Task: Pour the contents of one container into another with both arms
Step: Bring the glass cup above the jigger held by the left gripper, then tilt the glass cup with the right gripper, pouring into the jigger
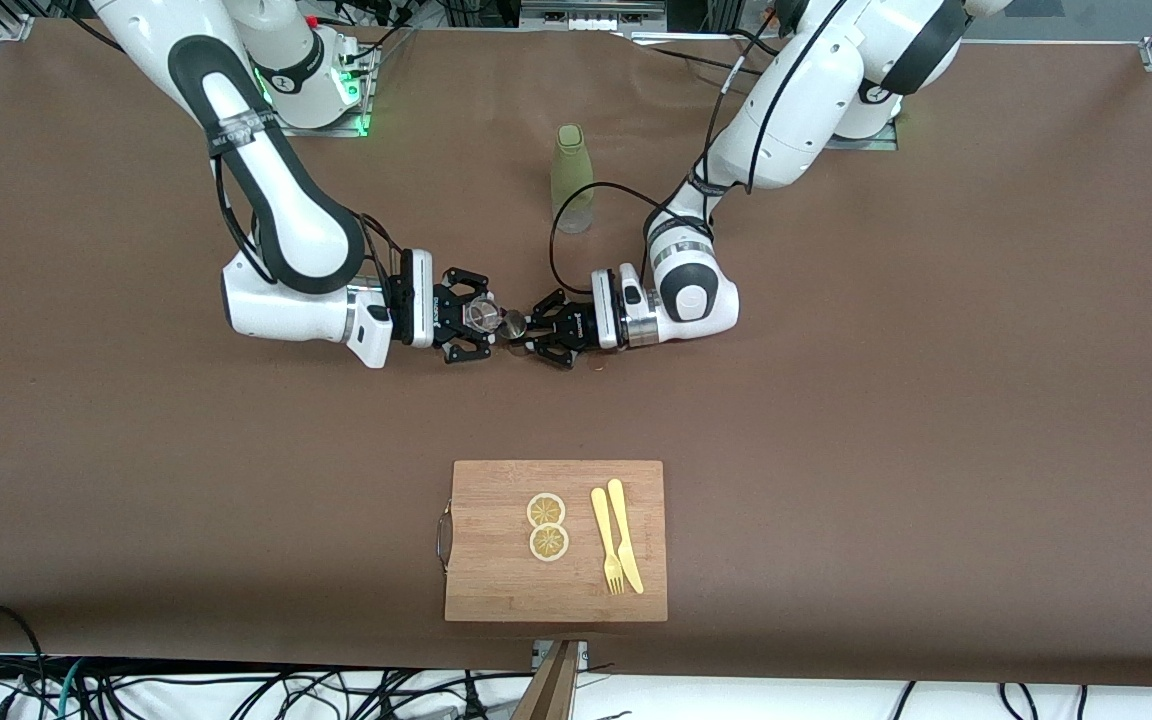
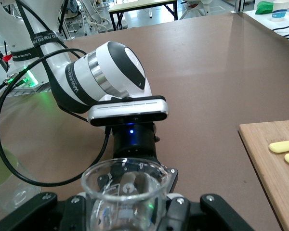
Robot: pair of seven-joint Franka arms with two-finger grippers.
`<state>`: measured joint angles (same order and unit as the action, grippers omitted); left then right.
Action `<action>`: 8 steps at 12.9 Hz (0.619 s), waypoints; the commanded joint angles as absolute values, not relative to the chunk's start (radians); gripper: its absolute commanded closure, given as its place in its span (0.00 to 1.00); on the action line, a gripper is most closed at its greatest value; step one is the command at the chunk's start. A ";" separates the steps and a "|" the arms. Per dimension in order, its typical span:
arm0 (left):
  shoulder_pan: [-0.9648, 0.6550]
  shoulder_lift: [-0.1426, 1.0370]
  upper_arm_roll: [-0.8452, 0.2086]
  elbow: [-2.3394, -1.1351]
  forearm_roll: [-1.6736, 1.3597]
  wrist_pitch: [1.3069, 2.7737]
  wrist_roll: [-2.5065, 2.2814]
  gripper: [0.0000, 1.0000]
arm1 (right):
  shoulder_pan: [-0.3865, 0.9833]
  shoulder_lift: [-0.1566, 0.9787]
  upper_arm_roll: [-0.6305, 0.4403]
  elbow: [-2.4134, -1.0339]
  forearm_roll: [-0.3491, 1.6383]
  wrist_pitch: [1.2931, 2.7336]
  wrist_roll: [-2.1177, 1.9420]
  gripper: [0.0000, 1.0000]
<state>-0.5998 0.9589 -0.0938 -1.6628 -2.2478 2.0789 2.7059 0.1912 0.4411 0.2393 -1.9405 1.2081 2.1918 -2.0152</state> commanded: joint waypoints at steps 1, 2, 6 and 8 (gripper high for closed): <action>-0.615 0.974 -0.089 -1.634 -2.287 2.097 2.752 1.00 | 0.195 0.393 0.247 -1.979 1.154 2.232 -1.980 0.81; -0.615 0.974 -0.089 -1.634 -2.286 2.097 2.752 1.00 | 0.196 0.393 0.247 -1.979 1.129 2.243 -1.968 0.81; -0.615 0.974 -0.089 -1.635 -2.283 2.097 2.752 1.00 | 0.213 0.394 0.249 -1.979 1.069 2.282 -1.942 0.81; -0.615 0.974 -0.089 -1.634 -2.283 2.097 2.752 1.00 | 0.225 0.397 0.249 -1.979 1.068 2.315 -1.940 0.81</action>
<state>-0.6005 0.9635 -0.0937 -1.6570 -2.2478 2.0808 2.7065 0.2109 0.4257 0.2441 -1.9520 1.0840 2.2776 -1.9676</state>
